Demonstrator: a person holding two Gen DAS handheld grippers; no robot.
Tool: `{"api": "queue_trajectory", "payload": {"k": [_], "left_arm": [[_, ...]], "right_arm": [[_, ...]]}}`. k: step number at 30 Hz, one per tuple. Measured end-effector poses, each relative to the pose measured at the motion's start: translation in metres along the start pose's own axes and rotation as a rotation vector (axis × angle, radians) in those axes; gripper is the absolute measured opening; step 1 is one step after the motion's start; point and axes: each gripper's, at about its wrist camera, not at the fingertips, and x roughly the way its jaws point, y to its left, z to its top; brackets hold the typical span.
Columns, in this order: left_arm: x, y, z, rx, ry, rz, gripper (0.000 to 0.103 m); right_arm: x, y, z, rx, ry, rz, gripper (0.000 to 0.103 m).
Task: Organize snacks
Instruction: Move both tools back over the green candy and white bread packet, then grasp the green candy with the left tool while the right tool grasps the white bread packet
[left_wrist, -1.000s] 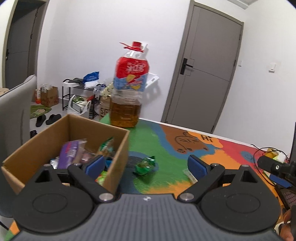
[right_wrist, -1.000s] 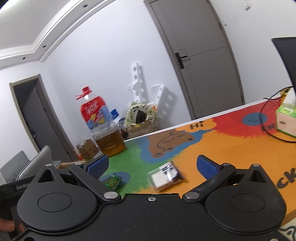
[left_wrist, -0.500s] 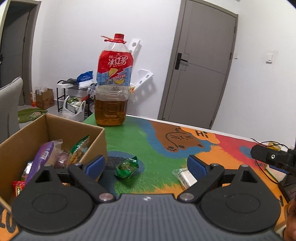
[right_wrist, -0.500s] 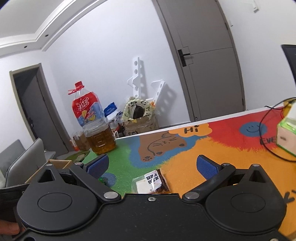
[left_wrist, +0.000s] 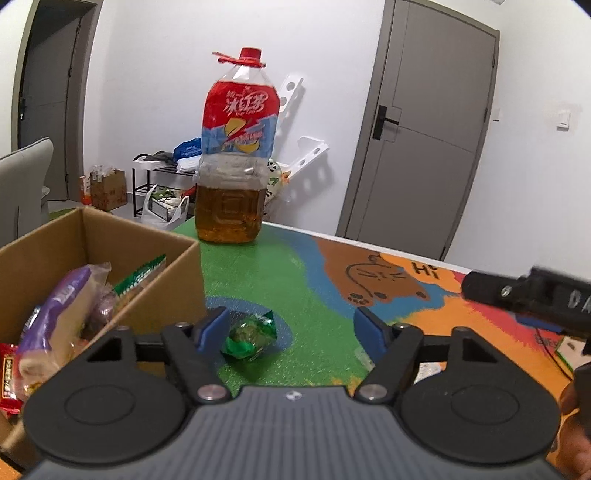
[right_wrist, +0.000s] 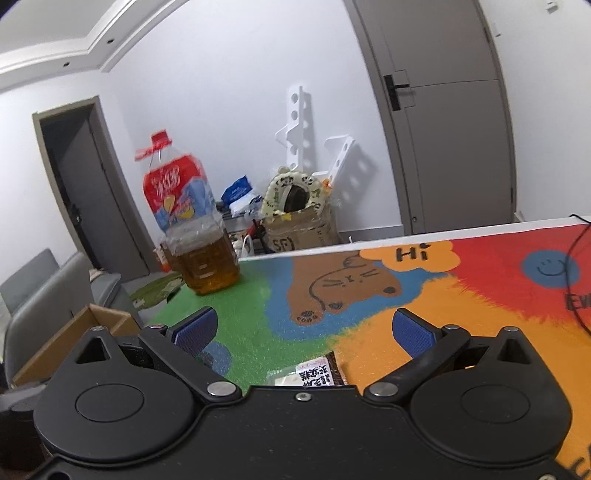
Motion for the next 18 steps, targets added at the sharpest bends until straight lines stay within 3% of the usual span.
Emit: {"api": "queue_trajectory", "payload": {"k": [3,10,18], "left_arm": [[0.009,0.004,-0.005,-0.01,0.012,0.008,0.064],[0.023,0.008,-0.018,-0.016,0.02,0.008,0.064],[0.046,0.009,-0.021,-0.014,0.02,0.056,0.063]], "right_arm": [[0.01,-0.003,-0.008,-0.004,0.031,-0.012,0.101],[0.021,0.002,-0.018,-0.029,0.059,-0.034,0.101],[0.044,0.005,-0.032,-0.071,0.125,-0.06,0.101]]}}
